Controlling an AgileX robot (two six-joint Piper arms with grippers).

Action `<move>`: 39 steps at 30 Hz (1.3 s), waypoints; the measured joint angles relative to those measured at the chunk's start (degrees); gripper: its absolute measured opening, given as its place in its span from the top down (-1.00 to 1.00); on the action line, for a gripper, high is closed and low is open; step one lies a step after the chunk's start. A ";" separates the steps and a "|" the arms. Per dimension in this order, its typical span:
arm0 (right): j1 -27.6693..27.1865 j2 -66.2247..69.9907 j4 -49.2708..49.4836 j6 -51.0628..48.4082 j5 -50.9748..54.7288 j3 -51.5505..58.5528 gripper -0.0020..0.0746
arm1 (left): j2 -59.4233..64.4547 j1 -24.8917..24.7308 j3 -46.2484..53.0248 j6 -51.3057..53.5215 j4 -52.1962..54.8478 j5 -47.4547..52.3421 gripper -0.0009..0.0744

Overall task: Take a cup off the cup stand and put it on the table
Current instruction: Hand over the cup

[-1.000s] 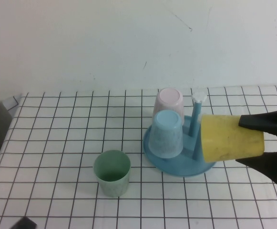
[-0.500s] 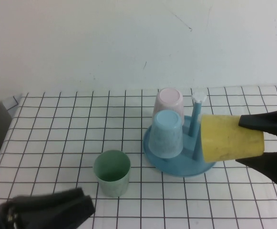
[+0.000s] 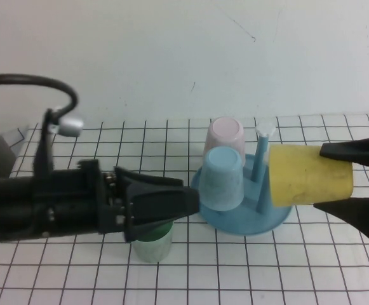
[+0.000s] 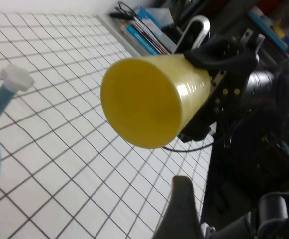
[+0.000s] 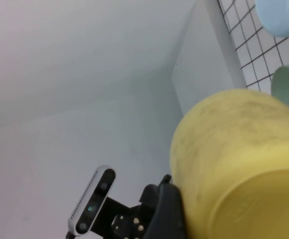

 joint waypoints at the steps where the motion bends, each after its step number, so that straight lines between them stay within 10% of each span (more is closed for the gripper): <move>1: 0.00 0.00 0.00 0.25 0.00 -0.57 -0.58 | 2.36 -1.96 -1.61 0.69 0.00 0.00 -0.35; 26: 0.00 0.05 0.43 -2.97 0.10 -4.00 -0.58 | 25.53 -21.95 -30.22 4.95 0.11 -6.83 -0.33; 39: -0.10 0.05 3.19 -15.65 -0.14 -4.08 -0.56 | 26.95 -23.33 -32.88 5.92 0.37 -10.26 0.83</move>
